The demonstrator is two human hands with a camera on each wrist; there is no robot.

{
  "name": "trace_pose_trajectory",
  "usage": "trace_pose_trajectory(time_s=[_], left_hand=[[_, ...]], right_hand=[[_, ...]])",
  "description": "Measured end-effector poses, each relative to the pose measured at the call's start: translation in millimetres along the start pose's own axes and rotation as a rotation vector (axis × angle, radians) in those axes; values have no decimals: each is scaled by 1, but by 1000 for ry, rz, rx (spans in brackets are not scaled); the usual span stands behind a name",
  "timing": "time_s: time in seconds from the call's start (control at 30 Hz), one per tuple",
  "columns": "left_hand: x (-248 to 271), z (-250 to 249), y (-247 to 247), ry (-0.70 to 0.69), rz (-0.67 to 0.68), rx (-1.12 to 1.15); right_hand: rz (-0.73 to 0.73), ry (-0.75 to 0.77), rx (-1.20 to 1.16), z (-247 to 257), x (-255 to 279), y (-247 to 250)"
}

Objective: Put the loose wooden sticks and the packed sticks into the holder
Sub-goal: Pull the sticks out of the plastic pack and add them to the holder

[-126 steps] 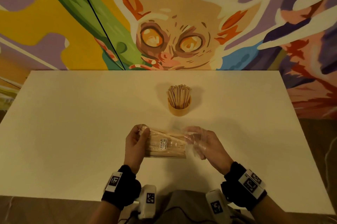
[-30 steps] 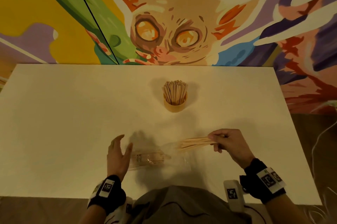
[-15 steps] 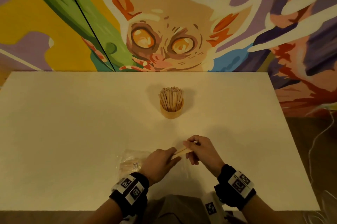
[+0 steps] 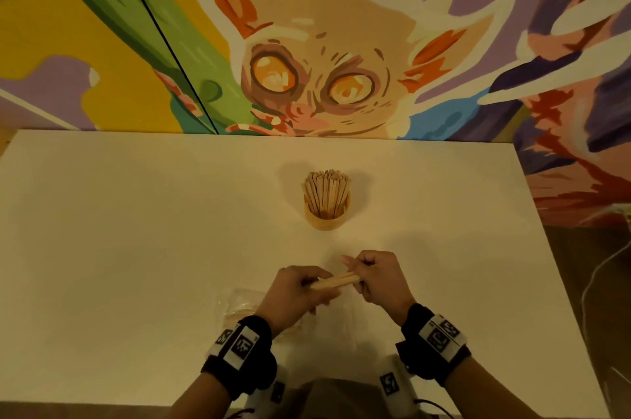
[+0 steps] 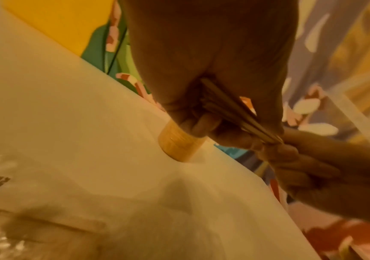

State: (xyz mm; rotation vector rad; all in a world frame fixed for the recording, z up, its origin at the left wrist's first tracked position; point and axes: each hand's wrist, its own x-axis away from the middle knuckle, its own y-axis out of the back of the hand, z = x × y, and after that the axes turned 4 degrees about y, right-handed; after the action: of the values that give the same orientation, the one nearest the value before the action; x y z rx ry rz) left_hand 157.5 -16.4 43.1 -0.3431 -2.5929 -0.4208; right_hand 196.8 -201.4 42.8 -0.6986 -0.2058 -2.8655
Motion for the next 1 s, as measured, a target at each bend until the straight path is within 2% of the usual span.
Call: trace_pose_trajectory(time_s=[0.13, 0.27, 0.37, 0.47, 0.57, 0.73, 0.87, 1.0], left_hand=[[-17, -8, 5, 14, -181, 294], [-41, -13, 1, 39, -400, 405], [-61, -17, 3, 59, -446, 516], [-80, -22, 4, 47, -443, 562], [-98, -20, 8, 51, -395, 524], [-113, -1, 22, 24, -444, 197], [-119, 13, 25, 2, -369, -203], [-124, 15, 25, -37, -378, -330]], right_hand=[[-55, -8, -43, 6, -17, -4], [-25, -23, -148, 13, -35, -15], [8, 16, -270, 22, -51, -10], [-15, 86, -225, 29, -70, -5], [-45, 139, -69, 43, -96, 8], [-107, 317, 300, 73, -138, 42], [20, 386, 752, 80, -156, 34], [68, 397, 1256, 78, -154, 4]])
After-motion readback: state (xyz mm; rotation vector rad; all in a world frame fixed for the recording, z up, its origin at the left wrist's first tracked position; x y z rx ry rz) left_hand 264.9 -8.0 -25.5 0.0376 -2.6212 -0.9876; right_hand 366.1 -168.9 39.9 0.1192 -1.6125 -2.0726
